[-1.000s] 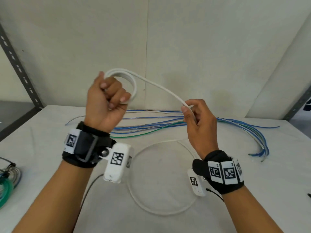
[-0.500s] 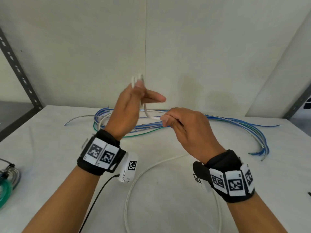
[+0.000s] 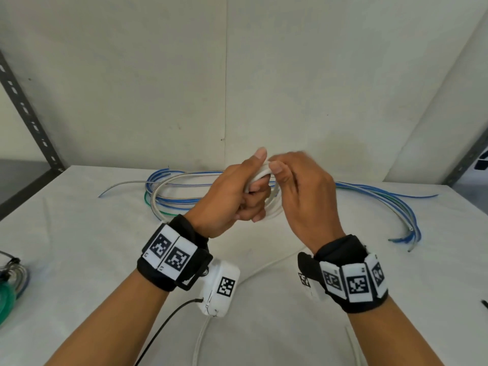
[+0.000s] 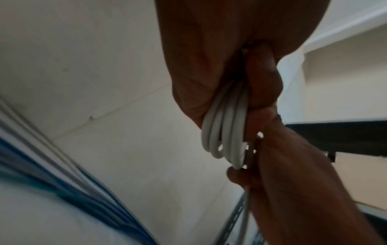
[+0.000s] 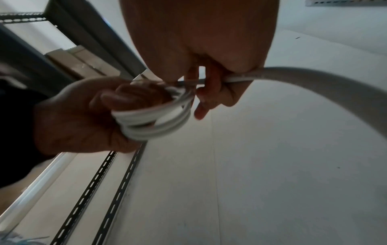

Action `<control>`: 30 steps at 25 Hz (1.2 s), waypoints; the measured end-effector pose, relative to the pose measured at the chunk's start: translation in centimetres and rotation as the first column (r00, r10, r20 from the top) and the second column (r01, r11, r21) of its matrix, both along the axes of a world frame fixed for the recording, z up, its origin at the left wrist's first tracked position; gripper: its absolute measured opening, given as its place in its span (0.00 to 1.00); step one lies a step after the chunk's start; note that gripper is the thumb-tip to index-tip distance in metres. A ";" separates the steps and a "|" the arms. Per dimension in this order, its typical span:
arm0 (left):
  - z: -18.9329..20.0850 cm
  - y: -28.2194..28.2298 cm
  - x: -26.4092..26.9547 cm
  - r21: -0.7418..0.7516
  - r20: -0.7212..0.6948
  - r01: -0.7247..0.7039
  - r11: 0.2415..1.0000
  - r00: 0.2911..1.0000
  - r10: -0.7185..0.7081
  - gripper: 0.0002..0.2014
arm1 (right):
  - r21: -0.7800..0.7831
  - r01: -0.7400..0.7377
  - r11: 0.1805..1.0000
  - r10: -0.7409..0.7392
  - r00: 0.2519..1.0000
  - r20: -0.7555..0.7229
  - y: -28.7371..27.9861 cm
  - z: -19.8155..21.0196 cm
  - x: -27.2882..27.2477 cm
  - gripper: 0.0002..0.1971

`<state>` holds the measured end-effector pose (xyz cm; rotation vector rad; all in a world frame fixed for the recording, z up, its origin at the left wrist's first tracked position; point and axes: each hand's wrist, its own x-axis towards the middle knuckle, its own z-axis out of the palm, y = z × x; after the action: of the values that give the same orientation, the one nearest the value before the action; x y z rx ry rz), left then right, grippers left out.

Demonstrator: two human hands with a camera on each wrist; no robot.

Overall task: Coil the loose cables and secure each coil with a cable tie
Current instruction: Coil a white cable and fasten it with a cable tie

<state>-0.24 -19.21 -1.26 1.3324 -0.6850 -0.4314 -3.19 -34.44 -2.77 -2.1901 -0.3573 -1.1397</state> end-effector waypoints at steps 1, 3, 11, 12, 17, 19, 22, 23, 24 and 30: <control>0.0 -0.1 0.0 -0.023 -0.050 0.011 1.000 0.999 -0.012 0.27 | -0.017 0.031 0.999 -0.032 0.999 -0.028 0.3 -0.4 0.2 0.28; 0.0 -0.3 -0.4 -0.053 -0.112 0.019 0.998 0.993 -0.025 0.27 | -0.004 0.088 0.996 -0.088 0.995 -0.043 0.8 -1.0 0.4 0.34; -0.5 -1.5 -0.6 -0.010 -0.139 -0.022 1.000 0.990 0.021 0.26 | 0.032 0.183 0.983 -0.181 0.981 -0.065 0.7 -1.7 0.3 0.27; -0.4 -1.4 -0.5 0.001 -0.138 -0.048 0.999 0.989 0.048 0.26 | 0.042 0.169 0.985 -0.166 0.983 -0.075 0.8 -1.6 0.4 0.26; 0.9 0.9 1.6 -0.265 -0.289 -0.166 0.950 0.953 0.086 0.28 | 0.114 -0.011 0.993 0.021 0.996 -0.090 0.1 -1.9 1.5 0.16; 1.8 3.4 3.3 -0.451 -0.343 -0.204 0.869 0.938 0.042 0.28 | 0.164 -0.018 0.986 0.033 0.995 -0.092 -1.0 -2.2 1.7 0.12; 2.3 7.1 5.2 -0.664 -0.396 -0.264 0.699 0.918 -0.029 0.28 | 0.209 -0.023 0.978 0.050 0.991 -0.124 -1.9 -2.0 1.6 0.07; 2.3 7.7 5.6 -0.700 -0.418 -0.299 0.648 0.908 -0.033 0.27 | 0.180 -0.035 0.983 0.057 0.991 -0.117 -1.9 -1.7 1.5 0.06; 2.2 8.0 5.7 -0.720 -0.439 -0.339 0.606 0.898 -0.018 0.27 | 0.121 -0.045 0.992 0.059 0.992 -0.114 -1.8 -1.5 1.4 0.06; 2.3 5.3 4.8 -0.475 -0.244 -0.505 0.720 0.862 0.444 0.22 | -0.223 -0.020 0.975 -0.038 0.967 -0.253 -0.6 -1.1 0.7 0.18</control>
<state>4.51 -13.91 1.03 0.8947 -0.3010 0.1090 -2.52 -35.06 -3.88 -2.5035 -0.3779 -0.8384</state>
